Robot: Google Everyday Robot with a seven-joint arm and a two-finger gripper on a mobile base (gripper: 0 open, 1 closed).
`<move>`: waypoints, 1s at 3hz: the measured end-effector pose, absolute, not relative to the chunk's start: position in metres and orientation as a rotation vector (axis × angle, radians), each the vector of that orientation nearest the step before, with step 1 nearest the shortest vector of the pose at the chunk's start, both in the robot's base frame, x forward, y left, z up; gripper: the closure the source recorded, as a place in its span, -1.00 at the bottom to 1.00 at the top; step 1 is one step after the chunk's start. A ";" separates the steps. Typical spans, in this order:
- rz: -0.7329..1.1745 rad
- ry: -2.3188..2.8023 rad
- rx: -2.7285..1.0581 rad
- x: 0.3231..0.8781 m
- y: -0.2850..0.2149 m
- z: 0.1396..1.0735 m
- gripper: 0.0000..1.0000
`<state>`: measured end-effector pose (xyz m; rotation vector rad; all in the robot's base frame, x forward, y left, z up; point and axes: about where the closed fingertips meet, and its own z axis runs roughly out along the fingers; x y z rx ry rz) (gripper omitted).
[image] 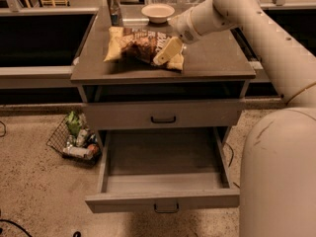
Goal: Place brown chip bag into middle drawer
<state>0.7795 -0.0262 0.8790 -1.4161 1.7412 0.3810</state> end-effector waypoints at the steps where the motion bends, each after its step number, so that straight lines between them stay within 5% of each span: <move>1: 0.396 1.753 -1.431 0.787 -0.016 0.866 -0.94; 3: 0.392 1.769 -1.438 0.791 -0.013 0.857 -0.03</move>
Offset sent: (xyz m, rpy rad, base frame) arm 0.0171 0.0116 -0.0252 -0.0337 0.0336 -0.0042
